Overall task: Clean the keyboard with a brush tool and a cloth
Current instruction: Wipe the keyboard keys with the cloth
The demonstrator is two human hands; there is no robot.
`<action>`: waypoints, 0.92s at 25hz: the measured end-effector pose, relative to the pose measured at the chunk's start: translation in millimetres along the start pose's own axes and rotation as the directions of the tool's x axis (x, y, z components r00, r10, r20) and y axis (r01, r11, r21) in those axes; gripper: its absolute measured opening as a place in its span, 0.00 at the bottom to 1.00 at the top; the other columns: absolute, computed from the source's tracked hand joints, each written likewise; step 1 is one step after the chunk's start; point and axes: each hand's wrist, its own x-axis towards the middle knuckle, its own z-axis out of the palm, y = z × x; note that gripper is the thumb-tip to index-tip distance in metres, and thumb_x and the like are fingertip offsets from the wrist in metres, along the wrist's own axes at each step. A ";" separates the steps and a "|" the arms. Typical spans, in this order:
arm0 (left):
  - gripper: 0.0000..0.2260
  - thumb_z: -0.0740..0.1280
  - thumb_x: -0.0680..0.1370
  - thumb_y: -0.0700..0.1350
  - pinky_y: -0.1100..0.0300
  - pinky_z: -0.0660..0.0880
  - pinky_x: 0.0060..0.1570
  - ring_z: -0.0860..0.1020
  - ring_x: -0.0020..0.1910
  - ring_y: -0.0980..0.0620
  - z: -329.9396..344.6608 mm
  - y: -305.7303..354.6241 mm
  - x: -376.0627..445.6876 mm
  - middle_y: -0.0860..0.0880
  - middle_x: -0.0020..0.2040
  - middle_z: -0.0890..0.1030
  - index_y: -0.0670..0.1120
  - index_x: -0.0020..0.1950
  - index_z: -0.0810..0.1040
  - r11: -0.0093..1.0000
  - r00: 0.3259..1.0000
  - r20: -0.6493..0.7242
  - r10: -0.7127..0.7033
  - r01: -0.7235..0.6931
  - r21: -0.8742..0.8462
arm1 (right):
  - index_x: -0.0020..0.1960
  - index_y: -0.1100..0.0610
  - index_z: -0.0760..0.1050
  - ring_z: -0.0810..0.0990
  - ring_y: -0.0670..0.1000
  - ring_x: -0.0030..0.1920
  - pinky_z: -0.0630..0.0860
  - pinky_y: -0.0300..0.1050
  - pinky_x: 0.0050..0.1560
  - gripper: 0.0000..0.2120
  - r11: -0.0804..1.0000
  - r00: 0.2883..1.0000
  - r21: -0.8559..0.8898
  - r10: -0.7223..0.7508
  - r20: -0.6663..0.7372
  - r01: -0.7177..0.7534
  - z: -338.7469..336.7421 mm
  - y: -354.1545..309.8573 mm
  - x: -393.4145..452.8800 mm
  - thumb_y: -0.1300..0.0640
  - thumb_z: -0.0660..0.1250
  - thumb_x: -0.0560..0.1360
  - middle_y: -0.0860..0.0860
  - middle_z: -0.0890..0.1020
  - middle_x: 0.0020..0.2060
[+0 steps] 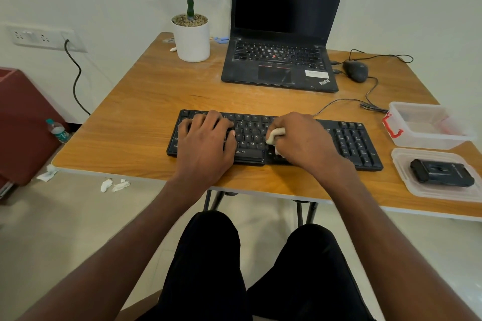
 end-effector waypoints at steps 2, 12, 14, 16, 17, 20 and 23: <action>0.17 0.55 0.84 0.55 0.43 0.67 0.67 0.75 0.59 0.48 -0.4 0.9 0.5 0.50 0.60 0.79 0.49 0.62 0.80 1.000 1.000 0.004 -0.002 0.001 0.004 | 0.56 0.50 0.84 0.80 0.55 0.48 0.77 0.50 0.44 0.10 0.983 0.996 -0.161 0.084 -0.019 -0.086 -11.0 9.6 2.9 0.57 0.68 0.78 0.53 0.84 0.50; 0.20 0.58 0.82 0.61 0.42 0.66 0.69 0.74 0.61 0.47 -1.1 1.2 1.0 0.50 0.61 0.78 0.50 0.63 0.80 1.000 0.999 0.037 -0.010 0.009 0.025 | 0.53 0.51 0.85 0.80 0.53 0.50 0.71 0.47 0.42 0.08 0.986 0.986 -0.164 -0.007 -0.166 -0.021 1.3 9.2 27.4 0.58 0.73 0.75 0.51 0.83 0.53; 0.20 0.58 0.82 0.61 0.42 0.66 0.69 0.74 0.61 0.47 -0.6 0.3 1.6 0.50 0.61 0.78 0.50 0.62 0.80 1.000 0.999 0.037 -0.011 0.010 0.028 | 0.52 0.51 0.85 0.81 0.53 0.51 0.73 0.47 0.43 0.07 0.994 0.985 -0.105 -0.001 -0.171 -0.017 -0.7 17.1 30.1 0.59 0.74 0.75 0.51 0.84 0.52; 0.19 0.58 0.83 0.61 0.42 0.66 0.68 0.74 0.61 0.47 -0.1 0.2 1.4 0.50 0.61 0.78 0.50 0.62 0.80 0.999 0.999 0.031 -0.007 0.006 0.036 | 0.50 0.49 0.86 0.82 0.49 0.49 0.76 0.45 0.45 0.06 0.989 0.995 0.128 -0.060 -0.082 0.070 2.1 4.5 30.0 0.57 0.75 0.74 0.48 0.86 0.48; 0.19 0.59 0.83 0.61 0.42 0.65 0.68 0.74 0.60 0.47 0.1 0.4 1.2 0.50 0.61 0.78 0.50 0.61 0.80 0.999 1.000 0.028 -0.003 0.002 0.043 | 0.49 0.49 0.86 0.82 0.48 0.48 0.78 0.45 0.47 0.06 0.972 0.995 0.213 -0.092 -0.045 0.099 5.1 -4.7 29.2 0.56 0.77 0.73 0.47 0.86 0.47; 0.18 0.59 0.82 0.61 0.41 0.65 0.68 0.74 0.60 0.47 -0.8 1.1 0.2 0.50 0.61 0.78 0.50 0.61 0.80 0.999 1.000 0.026 -0.002 0.001 0.053 | 0.48 0.48 0.86 0.83 0.48 0.45 0.78 0.44 0.42 0.06 0.972 0.992 0.200 -0.123 -0.029 0.126 13.3 -13.6 29.4 0.54 0.79 0.71 0.46 0.87 0.44; 0.20 0.58 0.82 0.62 0.40 0.64 0.70 0.75 0.62 0.47 -2.1 1.6 0.7 0.50 0.61 0.78 0.50 0.62 0.80 0.999 0.999 0.037 -0.010 0.008 0.038 | 0.51 0.48 0.87 0.83 0.50 0.45 0.75 0.43 0.38 0.08 0.998 0.999 0.052 -0.022 -0.025 0.023 0.8 9.3 27.0 0.54 0.78 0.73 0.49 0.87 0.45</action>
